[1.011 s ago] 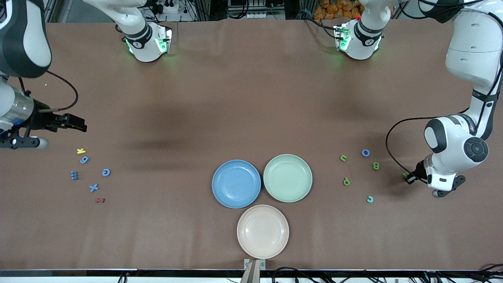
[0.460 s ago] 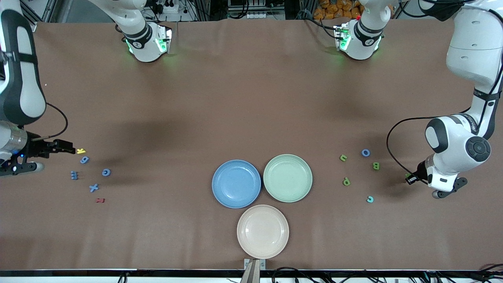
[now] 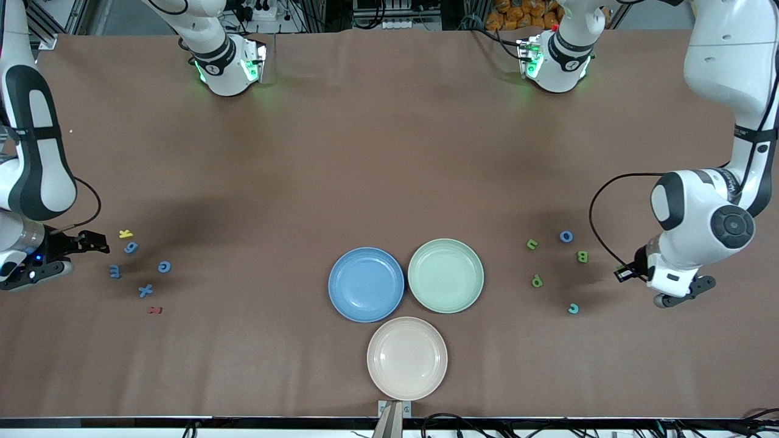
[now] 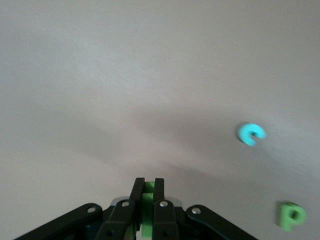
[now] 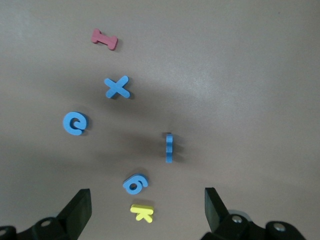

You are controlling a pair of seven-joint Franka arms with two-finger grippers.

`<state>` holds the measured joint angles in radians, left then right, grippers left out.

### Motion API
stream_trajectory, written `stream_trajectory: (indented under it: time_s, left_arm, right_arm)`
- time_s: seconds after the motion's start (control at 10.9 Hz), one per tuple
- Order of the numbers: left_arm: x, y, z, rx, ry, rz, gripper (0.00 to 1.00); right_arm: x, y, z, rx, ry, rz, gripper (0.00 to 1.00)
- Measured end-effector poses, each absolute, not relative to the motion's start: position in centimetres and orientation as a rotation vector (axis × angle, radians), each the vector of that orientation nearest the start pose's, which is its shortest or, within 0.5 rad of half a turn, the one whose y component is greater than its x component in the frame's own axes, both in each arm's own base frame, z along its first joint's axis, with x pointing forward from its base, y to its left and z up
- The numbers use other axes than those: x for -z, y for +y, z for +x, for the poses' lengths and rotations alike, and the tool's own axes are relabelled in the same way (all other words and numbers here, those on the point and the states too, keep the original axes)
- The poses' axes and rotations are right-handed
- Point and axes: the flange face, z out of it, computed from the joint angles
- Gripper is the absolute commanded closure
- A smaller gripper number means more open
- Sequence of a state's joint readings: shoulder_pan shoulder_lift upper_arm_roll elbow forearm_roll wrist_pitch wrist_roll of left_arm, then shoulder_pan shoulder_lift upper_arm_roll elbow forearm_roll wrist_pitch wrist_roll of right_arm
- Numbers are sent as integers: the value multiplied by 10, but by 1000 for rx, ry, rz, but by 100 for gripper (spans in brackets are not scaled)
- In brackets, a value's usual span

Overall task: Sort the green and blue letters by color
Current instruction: 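Lift the green bar with the left gripper while the right gripper reaches blue letters, then release the green bar onto the green plate while the right gripper grasps blue I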

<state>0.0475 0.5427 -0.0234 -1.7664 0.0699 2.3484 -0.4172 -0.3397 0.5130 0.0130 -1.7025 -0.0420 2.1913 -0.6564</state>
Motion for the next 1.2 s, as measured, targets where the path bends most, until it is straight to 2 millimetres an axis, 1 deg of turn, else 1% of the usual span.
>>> stream_trajectory:
  time_s: [0.09, 0.18, 0.28, 0.46, 0.55, 0.83, 0.92, 1.1, 1.2]
  left_arm:
    - [-270, -13, 664, 61, -620, -3042, 100]
    - [-275, -47, 661, 52, -643, -3035, 100]
    - [-276, -84, 656, 47, -678, -3027, 100]
    - [-274, -166, 639, 46, -737, -3014, 100]
    - [-274, -199, 630, 48, -737, -3015, 100]
    - [-273, -268, 605, 24, -725, -3047, 100]
    - [-275, -289, 601, -1, -737, -3079, 100]
    - [-278, -324, 600, -47, -772, -3142, 100]
    - [-276, -337, 601, -68, -783, -3166, 100]
  right_arm:
    - [-286, -221, 636, -43, -569, -3107, 0]
    - [-278, -223, 640, -12, -580, -3116, 0]
    - [-267, -226, 642, 7, -581, -3123, 0]
    - [-242, -235, 640, 5, -603, -3117, 0]
    - [-232, -236, 639, -7, -610, -3111, 0]
    - [-213, -236, 638, -10, -616, -3106, 0]
    - [-208, -235, 639, -3, -618, -3108, 0]
    - [-195, -235, 639, 15, -622, -3112, 0]
    - [-187, -235, 639, 23, -623, -3114, 0]
